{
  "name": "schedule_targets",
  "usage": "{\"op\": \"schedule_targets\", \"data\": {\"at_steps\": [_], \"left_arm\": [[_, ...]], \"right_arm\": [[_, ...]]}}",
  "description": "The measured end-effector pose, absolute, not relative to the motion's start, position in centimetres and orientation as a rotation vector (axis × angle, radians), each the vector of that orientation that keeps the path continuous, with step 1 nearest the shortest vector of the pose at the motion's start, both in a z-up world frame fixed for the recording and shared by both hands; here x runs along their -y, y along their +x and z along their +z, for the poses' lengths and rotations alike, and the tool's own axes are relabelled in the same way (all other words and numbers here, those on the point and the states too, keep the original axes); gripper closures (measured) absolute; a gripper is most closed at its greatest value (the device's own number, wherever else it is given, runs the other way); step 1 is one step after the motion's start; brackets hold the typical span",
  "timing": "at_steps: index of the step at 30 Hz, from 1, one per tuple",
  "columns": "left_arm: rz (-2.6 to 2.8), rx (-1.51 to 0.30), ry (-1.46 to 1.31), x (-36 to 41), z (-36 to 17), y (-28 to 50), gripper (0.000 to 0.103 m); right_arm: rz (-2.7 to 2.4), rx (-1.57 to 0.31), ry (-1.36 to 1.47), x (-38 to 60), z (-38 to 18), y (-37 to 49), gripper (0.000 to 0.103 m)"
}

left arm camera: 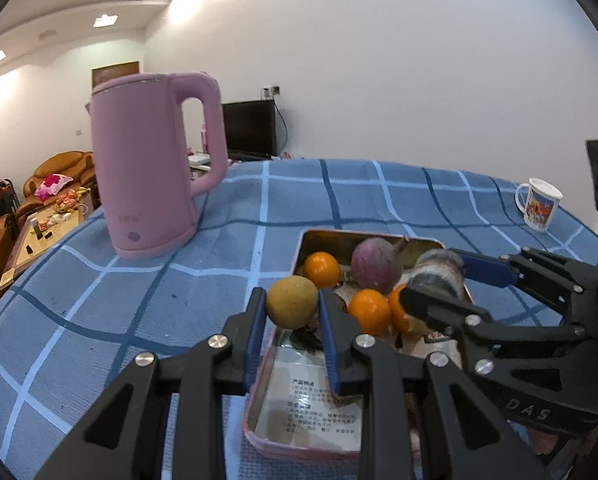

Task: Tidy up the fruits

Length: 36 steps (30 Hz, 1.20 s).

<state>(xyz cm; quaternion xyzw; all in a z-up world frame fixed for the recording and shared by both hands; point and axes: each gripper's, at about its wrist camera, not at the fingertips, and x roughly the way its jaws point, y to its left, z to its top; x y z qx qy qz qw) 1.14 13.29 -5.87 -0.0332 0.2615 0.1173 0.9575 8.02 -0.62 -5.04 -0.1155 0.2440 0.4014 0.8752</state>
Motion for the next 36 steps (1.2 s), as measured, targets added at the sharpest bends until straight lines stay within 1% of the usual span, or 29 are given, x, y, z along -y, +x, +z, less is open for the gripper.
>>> {"op": "schedule_targets", "data": {"at_steps": [3,5,7,8,9,10,12,21,23,26,29,36], "left_arm": [[0.237,-0.54,-0.057,-13.0,-5.9,1.2,0.073],[0.24,-0.541,-0.055,-12.9,-5.9,1.2,0.073],[0.248,-0.545,-0.062,-13.1,-5.9,1.2,0.069],[0.255,-0.544,-0.068,-13.2,-5.9,1.1,0.064],[0.26,-0.543,-0.072,-13.4,-5.9,1.1,0.056],[0.269,-0.539,-0.076,-13.5,-5.9,1.0,0.052],[0.28,-0.53,-0.078,-13.6,-5.8,0.8,0.039],[0.28,-0.482,-0.07,-12.9,-4.7,0.1,0.018],[0.281,-0.472,-0.07,-12.8,-4.3,0.0,0.015],[0.284,-0.453,-0.078,-12.7,-3.8,-0.4,0.013],[0.288,-0.44,-0.079,-12.5,-3.5,-0.7,0.009],[0.279,-0.438,-0.059,-11.6,-3.3,-0.7,0.008]], "right_arm": [[0.859,-0.552,-0.263,0.0,-5.5,8.2,0.051],[0.868,-0.559,-0.28,-0.4,-5.7,8.1,0.051],[0.863,-0.554,-0.285,-0.4,-5.7,7.9,0.05],[0.86,-0.556,-0.283,-0.3,-5.7,8.0,0.049],[0.853,-0.557,-0.278,-0.3,-5.7,8.1,0.048],[0.848,-0.558,-0.272,-0.1,-5.7,8.2,0.046],[0.841,-0.555,-0.251,0.3,-5.6,8.4,0.045],[0.771,-0.491,-0.18,2.7,-4.3,8.2,0.042],[0.752,-0.48,-0.179,3.1,-4.0,8.1,0.039],[0.729,-0.471,-0.178,3.7,-3.5,8.0,0.038],[0.72,-0.45,-0.159,4.5,-2.9,7.7,0.036],[0.7,-0.427,-0.15,5.8,-2.1,7.2,0.035]]}}
